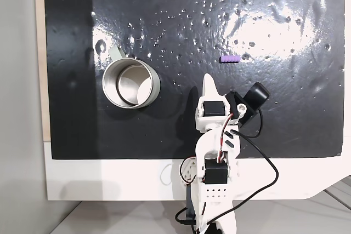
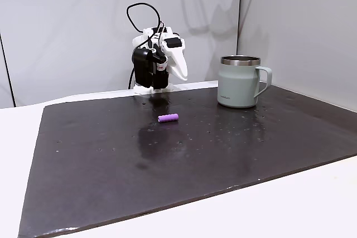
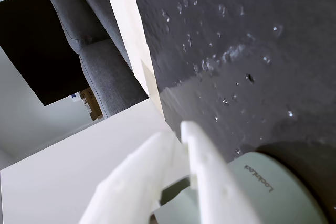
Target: Grasp a pengrip and put it in the cup.
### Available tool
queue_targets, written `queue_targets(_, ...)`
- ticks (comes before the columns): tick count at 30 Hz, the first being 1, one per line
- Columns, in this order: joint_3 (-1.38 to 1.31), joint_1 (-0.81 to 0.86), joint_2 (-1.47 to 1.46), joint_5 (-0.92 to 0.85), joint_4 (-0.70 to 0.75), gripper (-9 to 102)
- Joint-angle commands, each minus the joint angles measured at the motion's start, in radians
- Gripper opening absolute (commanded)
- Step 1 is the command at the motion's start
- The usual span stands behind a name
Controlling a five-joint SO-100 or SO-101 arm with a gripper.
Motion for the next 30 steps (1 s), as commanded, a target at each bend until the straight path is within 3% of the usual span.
queue_targets(1,0.041,-0.021,0.015,-0.028,0.008,0)
queue_targets(15,0.037,-0.025,0.015,-0.025,0.009,0)
queue_targets(26,-0.298,-0.006,0.0,-0.037,0.233,0)
queue_targets(30,-0.442,0.031,-0.172,-0.046,0.258,0)
